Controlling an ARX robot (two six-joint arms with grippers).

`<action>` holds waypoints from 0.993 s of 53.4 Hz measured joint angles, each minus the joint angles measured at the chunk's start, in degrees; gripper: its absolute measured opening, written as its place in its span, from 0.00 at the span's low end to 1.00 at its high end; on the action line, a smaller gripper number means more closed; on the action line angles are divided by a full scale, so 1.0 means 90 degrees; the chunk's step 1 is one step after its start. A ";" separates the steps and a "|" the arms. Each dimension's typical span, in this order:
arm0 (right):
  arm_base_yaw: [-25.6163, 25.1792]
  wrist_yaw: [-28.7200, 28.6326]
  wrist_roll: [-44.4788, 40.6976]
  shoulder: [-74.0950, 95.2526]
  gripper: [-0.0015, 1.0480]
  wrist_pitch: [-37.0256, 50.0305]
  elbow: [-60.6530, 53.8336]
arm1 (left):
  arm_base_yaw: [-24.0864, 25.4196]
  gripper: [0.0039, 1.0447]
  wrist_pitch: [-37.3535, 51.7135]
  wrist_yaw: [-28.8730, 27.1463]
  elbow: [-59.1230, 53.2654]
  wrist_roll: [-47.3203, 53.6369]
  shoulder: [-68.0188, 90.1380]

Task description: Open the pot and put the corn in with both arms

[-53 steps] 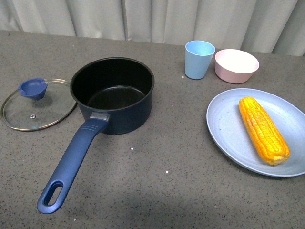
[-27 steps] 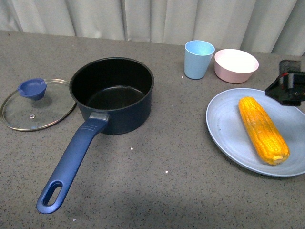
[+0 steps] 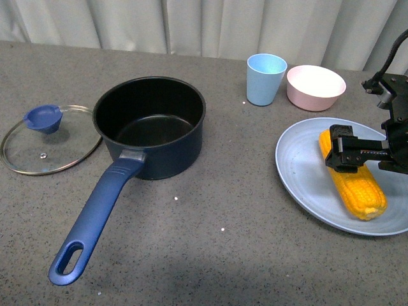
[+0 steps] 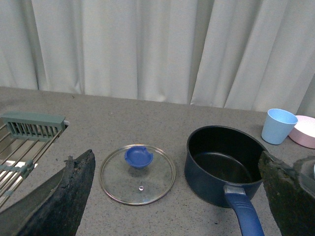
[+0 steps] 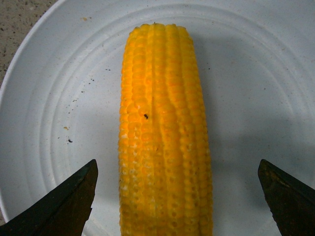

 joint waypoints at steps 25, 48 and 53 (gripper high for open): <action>0.0002 -0.0187 0.0267 0.0216 0.33 -0.0061 0.0182 | 0.0000 0.94 0.0000 0.0000 0.0000 -0.0002 0.0000; 0.0138 -0.2256 0.1382 -0.1282 0.16 0.0131 -0.0129 | 0.0000 0.94 0.0000 0.0000 0.0000 -0.0002 0.0000; 0.0369 -0.2849 0.1797 -0.1328 0.15 0.0279 0.0138 | 0.0000 0.94 0.0000 0.0000 0.0000 -0.0002 0.0000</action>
